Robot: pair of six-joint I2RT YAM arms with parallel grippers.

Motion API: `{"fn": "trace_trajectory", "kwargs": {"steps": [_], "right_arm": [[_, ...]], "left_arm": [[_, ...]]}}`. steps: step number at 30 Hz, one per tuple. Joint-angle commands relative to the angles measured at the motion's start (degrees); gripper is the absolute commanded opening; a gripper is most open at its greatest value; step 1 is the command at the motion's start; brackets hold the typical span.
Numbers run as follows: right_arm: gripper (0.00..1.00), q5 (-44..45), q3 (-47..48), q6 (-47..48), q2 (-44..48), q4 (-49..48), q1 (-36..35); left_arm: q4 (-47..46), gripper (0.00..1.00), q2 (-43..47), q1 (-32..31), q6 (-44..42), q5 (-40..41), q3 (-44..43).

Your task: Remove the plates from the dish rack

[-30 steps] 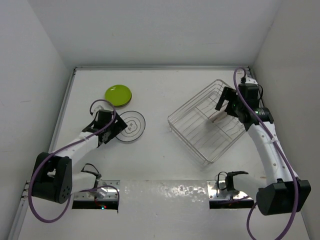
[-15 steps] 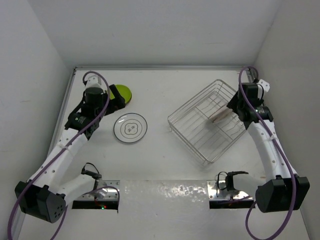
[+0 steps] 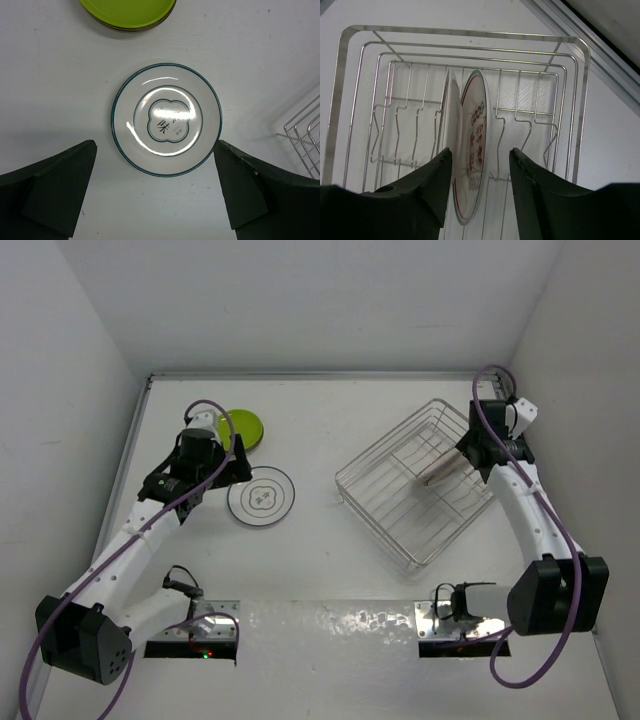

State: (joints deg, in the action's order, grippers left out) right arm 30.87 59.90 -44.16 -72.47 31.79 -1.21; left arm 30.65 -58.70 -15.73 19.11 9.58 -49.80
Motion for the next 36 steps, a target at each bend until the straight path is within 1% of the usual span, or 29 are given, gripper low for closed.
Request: {"fn": "trace_trajectory", "kwargs": {"steps": [1,6,7,8,10,11,13,14,15,19,20,24,25,28,36], "right_arm": [[0.48,0.42,-0.31,-1.98,-1.71,-3.57,0.42],[0.42,-0.46,-0.4,-3.29,-4.79,-3.14,0.51],[0.4,-0.2,-0.66,-3.82,-4.7,-2.96,0.51],[0.35,0.24,-1.44,-4.26,-4.27,-2.96,0.51],[0.32,0.68,-2.33,-5.32,-3.48,-3.22,0.51],[0.28,1.38,-2.77,-5.58,-3.21,-3.31,0.51],[0.23,2.26,-3.47,-6.46,-2.24,-3.05,0.51],[0.2,3.13,-3.47,-6.55,-2.07,-2.79,0.51],[0.2,3.49,-3.39,-6.9,-1.46,-2.44,0.51],[0.12,4.98,-1.98,-7.08,0.13,-1.21,0.51],[0.08,5.42,-1.2,-7.17,0.48,-1.12,0.51],[0.06,6.74,2.41,-6.99,0.57,0.72,0.51],[0.02,7.01,4.07,-6.82,0.4,1.86,0.6],[0.0,7.53,7.49,-6.11,0.22,4.14,0.95],[0.0,11.22,17.61,-2.34,1.1,10.3,0.95]], "left_arm": [[-1.83,1.0,1.04,0.43,-1.62,-1.41,-0.47],[-1.91,1.0,1.13,0.43,-1.8,-1.76,-0.21],[-1.91,1.0,1.13,0.43,-1.8,-1.76,-0.21],[-1.91,1.0,1.22,0.43,-1.8,-1.85,-0.21],[-1.91,1.0,1.22,0.52,-1.8,-1.76,-0.21],[-1.91,1.0,1.22,0.52,-1.8,-1.85,-0.21],[-1.91,1.0,1.39,0.52,-1.8,-1.85,-0.21],[-1.91,1.0,1.31,0.52,-1.8,-1.85,-0.21],[-1.91,1.0,1.39,0.52,-1.8,-1.85,-0.21],[-1.91,1.0,1.22,0.61,-1.71,-1.76,-0.21],[-1.91,1.0,1.22,0.61,-1.71,-1.85,-0.3],[-1.91,1.0,1.13,0.7,-1.71,-1.85,-0.47],[-2.0,1.0,1.13,0.78,-1.71,-1.94,-0.47],[-1.92,1.0,1.04,0.7,-1.71,-1.85,-0.56],[-2.09,1.0,0.51,0.7,-1.27,-2.55,-1.26]]}}
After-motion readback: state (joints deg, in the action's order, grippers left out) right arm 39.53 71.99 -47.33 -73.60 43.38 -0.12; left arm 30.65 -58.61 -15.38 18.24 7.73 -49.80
